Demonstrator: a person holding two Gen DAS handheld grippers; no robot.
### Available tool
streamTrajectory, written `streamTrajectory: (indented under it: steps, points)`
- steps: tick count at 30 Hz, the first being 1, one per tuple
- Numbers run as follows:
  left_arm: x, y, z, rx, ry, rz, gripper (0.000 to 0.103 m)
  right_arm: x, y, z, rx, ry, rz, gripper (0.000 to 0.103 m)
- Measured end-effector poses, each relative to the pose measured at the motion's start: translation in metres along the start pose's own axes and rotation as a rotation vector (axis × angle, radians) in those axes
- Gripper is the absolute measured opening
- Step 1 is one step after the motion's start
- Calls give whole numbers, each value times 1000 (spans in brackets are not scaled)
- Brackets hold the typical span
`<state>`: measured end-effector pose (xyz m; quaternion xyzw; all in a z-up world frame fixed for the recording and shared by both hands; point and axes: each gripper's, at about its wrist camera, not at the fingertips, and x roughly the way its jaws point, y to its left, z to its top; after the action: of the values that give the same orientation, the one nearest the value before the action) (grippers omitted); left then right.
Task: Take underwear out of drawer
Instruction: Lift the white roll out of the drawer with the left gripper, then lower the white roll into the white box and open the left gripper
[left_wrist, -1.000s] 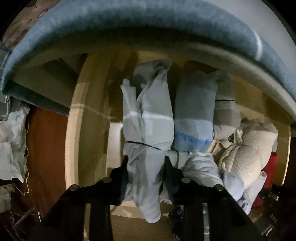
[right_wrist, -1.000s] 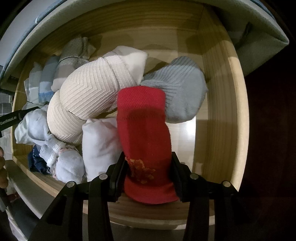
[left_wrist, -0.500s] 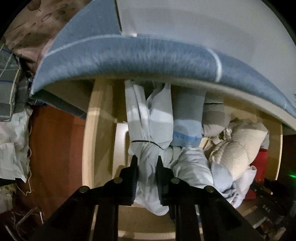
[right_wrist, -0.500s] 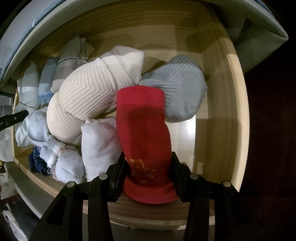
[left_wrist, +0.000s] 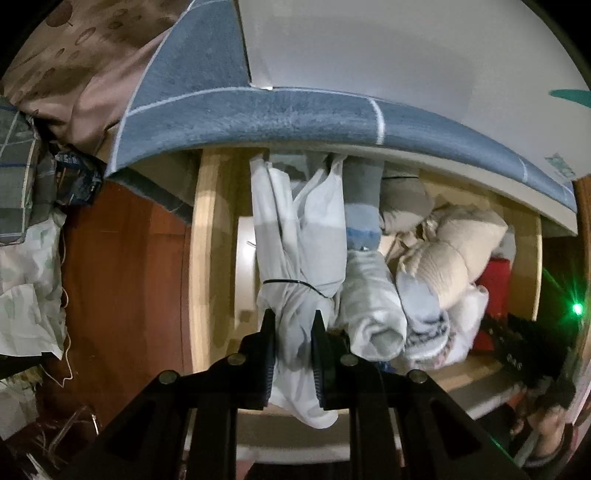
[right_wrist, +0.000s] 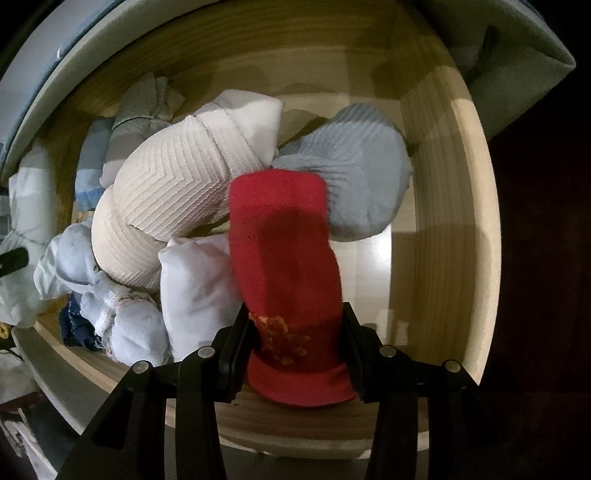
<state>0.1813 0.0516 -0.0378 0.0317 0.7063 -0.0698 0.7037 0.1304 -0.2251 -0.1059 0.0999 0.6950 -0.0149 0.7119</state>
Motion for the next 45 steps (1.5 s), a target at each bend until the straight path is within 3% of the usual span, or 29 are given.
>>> streamTrajectory:
  steps: [10, 17, 23, 28, 33, 39, 45]
  points:
    - [-36, -1, -21, 49, 7, -14, 17, 3, -4, 0, -11, 3, -29, 42]
    - [-68, -1, -46, 86, -40, -26, 17, -2, -2, -1, -6, -4, -36, 40]
    - [-105, 0, -63, 111, -122, -32, 17, -1, 10, -3, -10, -6, -50, 39]
    - [-154, -1, -67, 128, -257, -49, 17, -4, 7, -5, -5, -7, -44, 39]
    - [-210, -1, -52, 122, -422, -82, 17, -4, 7, -5, -10, -8, -50, 39]
    - [-261, -14, -6, 124, -633, -95, 17, -5, 8, -5, -10, -8, -51, 39]
    - [-253, -30, 60, 119, -662, -82, 17, -5, 10, -5, -18, -8, -57, 39]
